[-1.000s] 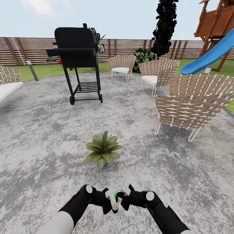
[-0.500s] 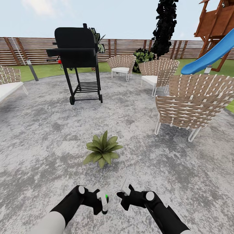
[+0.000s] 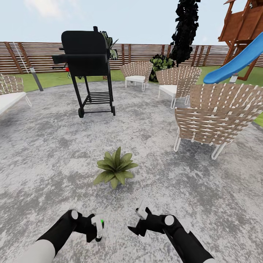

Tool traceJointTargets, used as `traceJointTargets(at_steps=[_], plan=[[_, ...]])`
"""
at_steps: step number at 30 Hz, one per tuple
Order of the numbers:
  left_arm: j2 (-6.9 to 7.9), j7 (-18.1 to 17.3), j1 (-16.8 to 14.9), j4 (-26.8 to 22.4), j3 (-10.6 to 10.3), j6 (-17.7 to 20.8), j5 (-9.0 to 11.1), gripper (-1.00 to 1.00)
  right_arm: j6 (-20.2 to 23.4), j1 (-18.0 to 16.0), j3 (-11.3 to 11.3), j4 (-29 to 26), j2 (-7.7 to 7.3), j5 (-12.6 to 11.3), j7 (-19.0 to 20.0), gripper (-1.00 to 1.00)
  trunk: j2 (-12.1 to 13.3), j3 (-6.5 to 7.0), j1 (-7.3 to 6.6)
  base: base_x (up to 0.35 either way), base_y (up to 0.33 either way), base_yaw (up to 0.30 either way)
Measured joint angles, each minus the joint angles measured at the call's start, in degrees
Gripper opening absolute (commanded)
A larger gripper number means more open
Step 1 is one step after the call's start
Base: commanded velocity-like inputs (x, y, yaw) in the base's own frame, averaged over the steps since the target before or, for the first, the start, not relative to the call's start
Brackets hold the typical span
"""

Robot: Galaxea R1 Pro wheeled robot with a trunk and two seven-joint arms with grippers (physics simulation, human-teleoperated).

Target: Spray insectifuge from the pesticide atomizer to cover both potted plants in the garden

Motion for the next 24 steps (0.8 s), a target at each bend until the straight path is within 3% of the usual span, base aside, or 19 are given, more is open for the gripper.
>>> traceJointTargets(at_steps=[2, 4, 5, 7, 8, 9, 10, 13, 15, 17, 19, 21, 22, 24], plan=[[1.37, 0.09, 0.06, 0.06, 0.64, 0.12, 0.43, -1.00, -0.02, 0.00, -0.28, 0.06, -0.24, -0.09, -0.29, 1.00, 0.00, 0.00, 0.00, 0.000, 0.000, 0.000], [1.64, 0.14, 0.08, 0.11, 2.42, 0.17, 0.85, -1.00, -0.04, 0.01, -1.50, 0.10, -0.71, -0.10, -0.43, 1.00, 0.00, 0.00, 0.00, 0.000, 0.000, 0.000], [1.71, 0.30, 0.08, 0.18, 5.61, 0.57, 1.10, -1.00, -0.16, 0.12, -5.08, 0.67, -1.58, -0.03, -0.98, 1.00, 0.00, 0.00, 0.00, 0.000, 0.000, 0.000], [1.60, 0.50, 0.10, 0.33, 10.10, 2.29, 1.17, -1.00, -0.50, 0.27, -11.13, 2.91, -2.54, -0.11, -3.24, 1.00, 0.00, 0.00, 0.00, 0.000, 0.000, 0.000], [1.47, 0.53, 0.10, 0.33, 12.49, 4.30, 1.06, -1.00, -1.40, 0.35, -15.55, 5.36, -2.87, -0.12, -5.52, 1.00, 0.00, 0.00, 0.00, 0.000, 0.000, 0.000], [1.42, 0.54, 0.10, 0.30, 13.08, 5.08, 1.08, -1.00, -1.94, 0.39, -17.02, 6.34, -3.02, -0.24, -6.38, 1.00, 0.00, 0.00, 0.00, 0.000, 0.000, 0.000], [1.27, 0.61, 0.11, 0.10, 14.37, 7.90, 1.07, -1.00, -5.83, 0.48, -21.71, 10.13, -3.65, -0.44, -9.93, 1.00, 0.00, -0.01, 0.00, 0.000, 0.000, 0.000], [1.04, 0.82, 0.11, 0.08, 15.09, 10.92, 1.17, -1.00, -15.99, 0.60, -27.31, 17.21, -5.03, -0.56, -16.33, 1.00, 0.00, 0.00, 0.00, 0.000, 0.000, 0.000], [0.34, 0.84, 0.05, -0.04, 15.29, 12.87, 1.26, -1.00, -23.23, 0.63, -29.78, 23.96, -6.11, -0.42, -21.84, 1.00, 0.00, -0.01, 0.00, 0.000, 0.000, 0.000], [-0.21, 0.88, -0.03, -0.12, 15.31, 14.93, 1.27, -1.00, -27.12, 0.62, -30.46, 27.63, -6.72, -0.35, -24.92, 1.00, 0.00, 0.00, 0.00, 0.000, 0.000, 0.000], [-1.04, 0.91, -0.60, -0.21, 15.29, 20.21, 1.33, -1.00, -33.19, 0.67, -31.03, 32.48, -7.24, -0.23, -31.34, 1.00, 0.00, 0.00, 0.00, 0.000, 0.000, 0.000], [-1.34, 0.91, -0.86, -0.22, 15.26, 22.12, 1.36, -1.00, -34.37, 0.82, -31.09, 34.02, -7.28, -0.28, -33.93, 1.00, 0.00, 0.00, 0.00, 0.000, 0.000, 0.000], [-2.29, 0.94, -1.61, -0.28, 14.98, 26.46, 1.39, -1.00, -35.90, 1.04, -31.16, 35.78, -7.12, -0.84, -36.90, 1.00, 0.00, 0.00, 0.00, 0.000, 0.000, 0.000], [-2.80, 0.97, -1.99, -0.34, 14.77, 29.38, 1.13, -1.00, -36.74, 1.07, -31.15, 36.22, -7.06, -0.93, -37.61, 1.00, 0.00, 0.00, 0.00, 0.000, 0.000, 0.000]])
